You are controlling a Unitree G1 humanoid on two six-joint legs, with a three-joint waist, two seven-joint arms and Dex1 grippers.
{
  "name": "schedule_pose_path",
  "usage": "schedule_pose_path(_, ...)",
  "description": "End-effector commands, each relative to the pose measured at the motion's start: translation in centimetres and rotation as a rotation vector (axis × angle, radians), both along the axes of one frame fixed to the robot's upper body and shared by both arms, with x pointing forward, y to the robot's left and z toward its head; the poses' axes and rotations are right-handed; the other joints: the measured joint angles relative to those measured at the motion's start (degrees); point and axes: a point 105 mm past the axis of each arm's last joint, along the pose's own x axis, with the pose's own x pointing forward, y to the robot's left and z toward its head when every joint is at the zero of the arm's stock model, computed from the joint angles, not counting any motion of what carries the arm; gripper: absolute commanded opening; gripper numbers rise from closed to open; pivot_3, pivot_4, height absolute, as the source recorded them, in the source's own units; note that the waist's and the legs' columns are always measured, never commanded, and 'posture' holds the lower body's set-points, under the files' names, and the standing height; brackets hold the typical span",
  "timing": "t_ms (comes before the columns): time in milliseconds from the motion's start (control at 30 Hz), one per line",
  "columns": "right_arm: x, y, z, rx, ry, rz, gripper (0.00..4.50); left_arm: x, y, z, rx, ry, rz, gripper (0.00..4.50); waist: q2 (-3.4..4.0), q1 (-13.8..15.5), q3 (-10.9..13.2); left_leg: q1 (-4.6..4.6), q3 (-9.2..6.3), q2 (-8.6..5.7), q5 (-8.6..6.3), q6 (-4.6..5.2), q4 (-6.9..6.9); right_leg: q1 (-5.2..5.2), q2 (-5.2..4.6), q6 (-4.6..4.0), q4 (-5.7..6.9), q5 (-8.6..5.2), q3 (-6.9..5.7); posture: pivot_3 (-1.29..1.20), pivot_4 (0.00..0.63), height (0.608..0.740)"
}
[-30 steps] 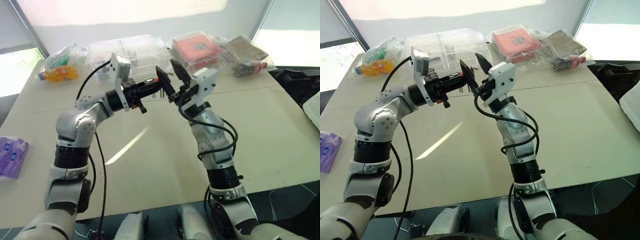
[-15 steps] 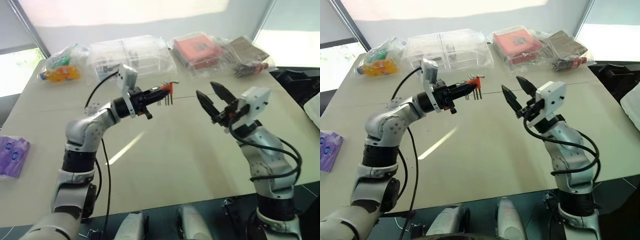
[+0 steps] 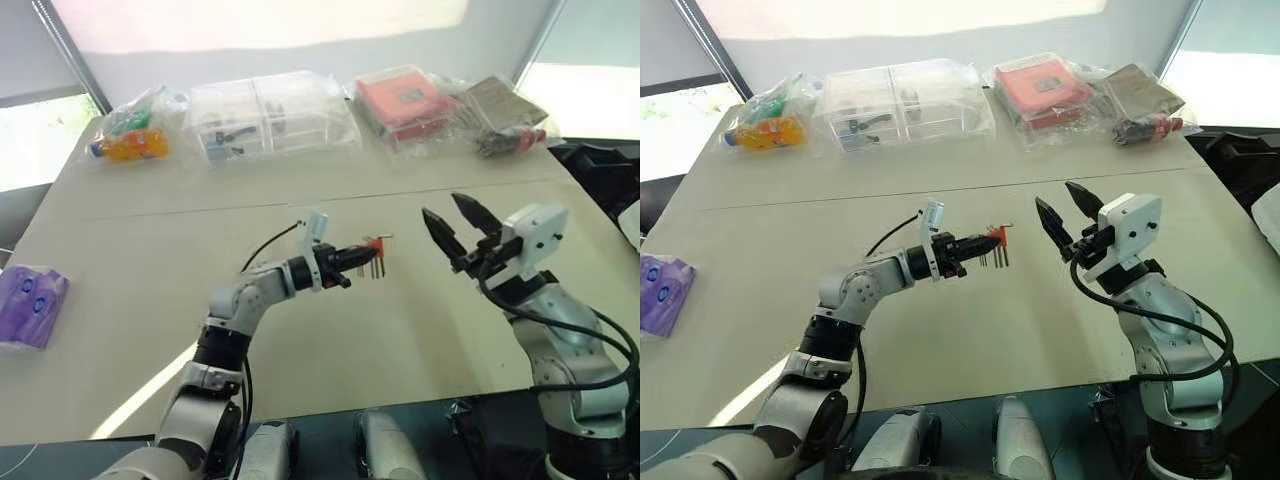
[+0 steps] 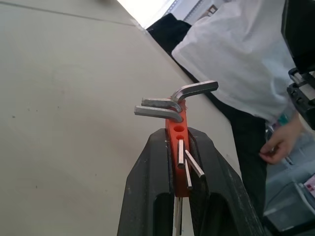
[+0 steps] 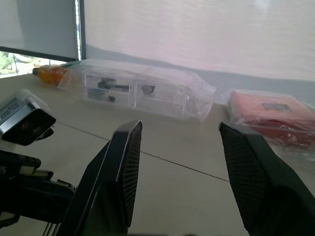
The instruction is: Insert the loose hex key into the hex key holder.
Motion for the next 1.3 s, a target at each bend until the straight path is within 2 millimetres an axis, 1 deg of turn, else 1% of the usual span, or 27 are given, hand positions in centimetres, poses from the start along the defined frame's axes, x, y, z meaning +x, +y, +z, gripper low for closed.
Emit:
schedule_pose_path(33, -0.7, 0.5, 1.2, -0.008, -0.059, 0.005, 2.56, 0.3, 0.3, -0.4, -0.019, 0.054, 0.019, 0.0, 0.0, 0.02, 0.0, 0.0, 0.0, 0.0, 0.0, 0.0, 0.0, 0.01, 0.0, 0.0, 0.0, 0.0, 0.0, 0.0, 0.15, 0.74)
schedule_pose_path(133, -0.6, 0.7, 1.2, -0.014, -0.061, 0.003, 2.56, 0.3, 0.4, -1.8, 0.012, 0.104, 0.029, 0.0, 0.0, 0.02, 0.0, 0.01, -0.01, 0.0, 0.01, -0.02, 0.0, 0.01, 0.01, 0.0, 0.0, 0.0, -0.01, 0.0, 0.15, 0.74)
schedule_pose_path(200, -0.6, 0.7, 1.2, -0.017, -0.061, 0.002, 2.65, 0.3, 0.6, -2.0, 0.019, 0.11, 0.033, 0.91, 0.0, 0.02, 0.0, 0.01, -0.01, 0.0, 0.02, -0.04, 0.0, 0.01, 0.0, 0.0, 0.0, 0.0, -0.01, 0.0, 0.15, 0.74)
schedule_pose_path(233, -0.5, 0.7, 1.1, -0.017, -0.062, 0.001, 2.65, 0.3, 0.6, -2.1, 0.021, 0.114, 0.034, 1.27, 0.0, 0.06, 0.0, 0.0, -0.01, 0.0, 0.02, -0.04, 0.0, 0.01, 0.0, 0.0, 0.0, 0.0, -0.01, 0.0, 0.15, 0.74)
schedule_pose_path(333, -0.4, 0.8, 1.1, -0.016, -0.062, 0.001, 2.65, 0.2, 1.1, -2.2, 0.039, 0.111, 0.038, 2.75, 0.0, 0.06, 0.0, 0.01, -0.01, -0.01, 0.06, -0.1, 0.0, 0.02, -0.01, 0.0, 0.0, 0.0, -0.01, 0.0, 0.15, 0.74)
schedule_pose_path(367, -0.4, 0.9, 1.1, -0.017, -0.061, 0.002, 2.65, 0.2, 1.5, -2.3, 0.05, 0.107, 0.045, 3.35, 0.0, 0.03, 0.0, 0.01, -0.01, -0.01, 0.06, -0.11, 0.0, 0.02, -0.01, 0.0, 0.0, 0.0, 0.0, 0.0, 0.15, 0.74)
schedule_pose_path(433, -0.2, 0.8, 1.0, -0.02, -0.063, -0.003, 2.65, 0.2, 2.2, -2.6, 0.1, 0.072, 0.056, 4.38, 0.0, 0.02, -0.01, 0.02, -0.01, -0.01, 0.1, -0.18, 0.0, 0.03, -0.01, 0.0, 0.0, 0.0, -0.01, 0.0, 0.15, 0.74)
schedule_pose_path(467, -0.2, 0.7, 1.1, -0.021, -0.063, -0.006, 2.65, 0.3, 2.4, -2.6, 0.128, 0.05, 0.061, 4.47, 0.01, 0.03, -0.01, 0.05, -0.01, 0.0, 0.1, -0.18, 0.0, 0.05, -0.01, 0.0, 0.0, 0.0, 0.0, 0.0, 0.15, 0.74)
schedule_pose_path(533, 0.0, 0.5, 1.2, -0.027, -0.065, -0.007, 2.65, 0.3, 2.7, -2.3, 0.209, -0.054, 0.055, 4.47, 0.01, -0.12, -0.02, 0.11, -0.02, 0.0, 0.1, -0.18, 0.0, 0.12, 0.01, 0.0, 0.0, 0.0, -0.01, 0.0, 0.15, 0.74)
schedule_pose_path(667, 0.2, 0.3, 1.1, -0.074, -0.05, 0.023, 2.65, 0.5, 3.2, -0.6, 0.329, -0.295, 0.039, 4.47, 0.03, -0.01, -0.03, 0.12, -0.02, 0.02, 0.11, -0.19, -0.04, 0.11, 0.02, -0.01, 0.0, 0.0, 0.0, 0.0, 0.15, 0.74)
schedule_pose_path(700, 0.2, 0.2, 1.0, -0.102, -0.035, 0.043, 2.65, 0.6, 3.5, 0.0, 0.359, -0.366, 0.038, 4.47, 0.03, 0.01, -0.03, 0.12, -0.02, 0.01, 0.11, -0.19, -0.04, 0.11, 0.02, -0.01, -0.01, 0.0, 0.0, 0.0, 0.15, 0.74)
schedule_pose_path(800, 0.2, 0.0, 0.4, -0.182, 0.017, 0.107, 2.65, 1.0, 4.1, 1.7, 0.391, -0.49, 0.04, 4.47, 0.03, 0.4, -0.02, 0.07, -0.03, -0.01, 0.11, -0.19, -0.01, 0.15, -0.01, -0.01, -0.09, 0.0, -0.02, 0.0, 0.15, 0.74)
schedule_pose_path(867, 0.1, -0.4, 0.0, -0.255, 0.054, 0.154, 2.65, 1.5, 4.7, 3.3, 0.405, -0.59, 0.071, 4.47, 0.02, 0.71, -0.02, 0.07, -0.03, -0.01, 0.09, -0.15, 0.0, 0.17, -0.02, -0.01, -0.14, 0.0, -0.03, 0.0, 0.15, 0.74)
schedule_pose_path(900, 0.1, -0.6, -0.2, -0.296, 0.073, 0.179, 2.65, 1.6, 5.1, 4.1, 0.424, -0.646, 0.073, 4.47, 0.0, 0.91, -0.01, 0.06, -0.02, -0.01, -0.01, 0.03, 0.01, 0.17, -0.02, 0.0, -0.14, 0.0, -0.03, 0.0, 0.15, 0.74)
schedule_pose_path(967, 0.0, -1.1, -0.5, -0.364, 0.108, 0.218, 2.65, 1.6, 5.7, 5.0, 0.453, -0.722, 0.06, 4.47, 0.0, 1.07, -0.01, 0.06, 0.0, -0.01, -0.03, 0.06, 0.03, 0.17, -0.02, 0.0, -0.15, 0.0, -0.03, 0.0, 0.15, 0.74)
schedule_pose_path(1067, -0.2, -2.1, -1.0, -0.502, 0.177, 0.284, 2.65, 1.1, 7.3, 6.5, 0.477, -0.782, 0.021, 4.47, 0.01, 1.08, -0.01, 0.07, 0.01, 0.0, -0.04, 0.07, 0.02, 0.18, -0.01, 0.0, -0.14, 0.0, -0.03, 0.0, 0.15, 0.74)
schedule_pose_path(1133, -0.6, -2.6, -1.0, -0.584, 0.22, 0.334, 2.65, 0.0, 8.4, 7.3, 0.479, -0.789, -0.046, 4.47, 0.01, 1.01, 0.01, 0.08, 0.01, 0.01, -0.05, 0.09, 0.02, 0.18, 0.0, -0.01, -0.14, 0.0, -0.03, 0.0, 0.15, 0.74)
schedule_pose_path(1200, -0.9, -2.8, -0.8, -0.637, 0.245, 0.373, 2.65, -1.2, 9.2, 7.7, 0.476, -0.783, -0.104, 4.47, 0.01, 0.98, 0.01, 0.08, 0.0, 0.03, -0.07, 0.12, 0.01, 0.18, 0.01, -0.01, -0.14, 0.0, -0.04, 0.0, 0.15, 0.74)
schedule_pose_path(1300, -0.9, -2.9, -0.1, -0.666, 0.242, 0.39, 2.65, -2.0, 9.9, 8.2, 0.485, -0.773, -0.131, 4.47, 0.01, 1.02, 0.01, 0.07, -0.01, 0.04, -0.08, 0.15, 0.03, 0.2, -0.01, 0.0, -0.16, 0.0, -0.05, 0.0, 0.15, 0.74)
